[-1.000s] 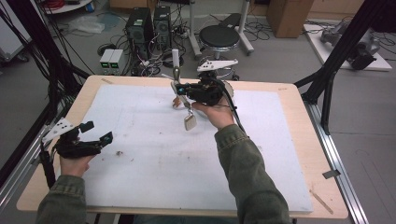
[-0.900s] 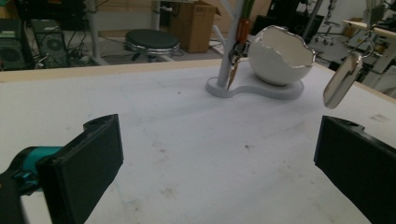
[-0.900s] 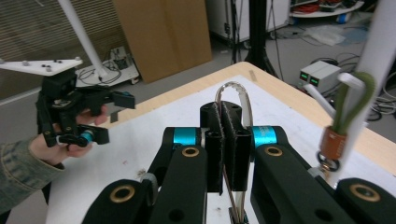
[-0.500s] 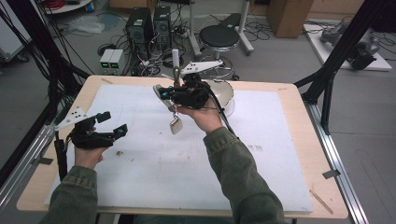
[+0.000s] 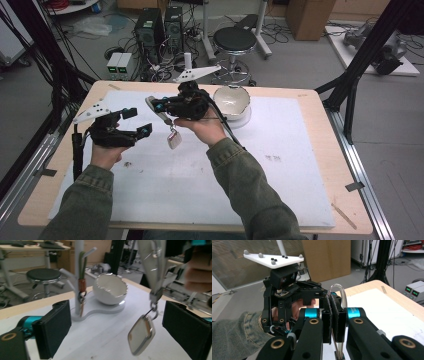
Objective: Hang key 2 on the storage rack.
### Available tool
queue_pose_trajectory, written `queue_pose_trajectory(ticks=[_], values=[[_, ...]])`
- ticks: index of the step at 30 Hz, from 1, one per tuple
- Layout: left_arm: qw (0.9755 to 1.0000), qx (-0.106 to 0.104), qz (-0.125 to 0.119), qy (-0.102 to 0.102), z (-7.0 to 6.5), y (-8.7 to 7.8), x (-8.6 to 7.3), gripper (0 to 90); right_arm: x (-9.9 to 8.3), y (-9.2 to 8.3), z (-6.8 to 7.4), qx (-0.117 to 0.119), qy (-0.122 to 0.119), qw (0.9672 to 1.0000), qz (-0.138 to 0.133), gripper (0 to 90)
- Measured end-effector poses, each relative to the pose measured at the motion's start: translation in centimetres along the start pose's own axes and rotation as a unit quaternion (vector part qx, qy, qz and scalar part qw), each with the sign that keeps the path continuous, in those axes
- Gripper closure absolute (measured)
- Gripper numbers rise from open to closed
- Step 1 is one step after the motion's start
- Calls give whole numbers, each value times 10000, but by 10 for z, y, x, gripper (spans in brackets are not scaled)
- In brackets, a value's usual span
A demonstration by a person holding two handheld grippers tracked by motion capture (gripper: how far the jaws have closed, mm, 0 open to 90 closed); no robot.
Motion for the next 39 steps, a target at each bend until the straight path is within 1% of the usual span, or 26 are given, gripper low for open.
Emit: queue_pose_trajectory(ticks=[4,6,7,9,10,11,13,18,21,22,23,24,26,28,31,33,34,36,38,39], values=[[9997,-251,-10,7,-5,5,6,155,2,4,4,80,-23,10000,-17,879],[9991,-417,-51,-49,-6,6,9,181,3,6,6,132,-40,9999,-32,879],[9987,-491,-101,-75,-7,6,11,203,4,7,7,149,-35,9999,-31,879],[9980,-618,-101,-125,-7,7,13,268,4,9,8,181,-32,9998,-40,879],[9981,-607,-63,-107,-8,8,13,313,4,10,9,196,-33,9998,-49,879],[9979,-641,-68,-107,-8,8,13,344,4,10,9,206,-32,9998,-48,879],[9971,-729,-98,-208,-7,9,13,381,4,11,10,262,0,9996,-70,879],[9964,-810,-148,-208,-7,9,13,499,4,11,9,275,5,9996,-72,879],[9951,-890,-144,-400,-6,11,13,578,4,10,8,279,40,9996,-80,878],[9950,-924,-145,-352,-7,11,13,604,4,10,7,280,21,9996,-74,878],[9951,-944,-133,-279,-8,11,13,649,4,11,7,268,3,9996,-68,878],[9953,-935,-117,-236,-9,11,12,689,3,11,7,255,34,9997,-39,878],[9957,-901,-80,-195,-9,11,12,719,2,11,5,255,8,9997,-20,878],[9961,-875,-40,-113,-8,11,11,756,2,11,4,233,50,9997,-21,875],[9961,-875,-39,-136,-8,11,11,829,2,10,2,185,84,9998,-40,857],[9962,-869,-34,-97,-8,12,11,839,2,9,0,165,109,9998,-43,848],[9964,-846,-18,-75,-8,12,11,858,2,9,0,150,124,9998,-40,832],[9970,-777,33,-12,-8,12,11,862,1,9,-1,158,209,9997,-13,789],[9973,-736,54,7,-7,13,10,864,0,9,0,103,195,9998,32,752],[9974,-721,57,9,-7,12,10,864,0,8,1,109,207,9997,36,713]])
Point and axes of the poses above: each handheld gripper's, and its own axes: y roughly forward along the jaws, x roughly out of its top, z roughly to its left, the point moved 4 cm from there along y, roughly forward along the jaws, and after that the axes turned 1 degree about -z, right-handed, at the moved point
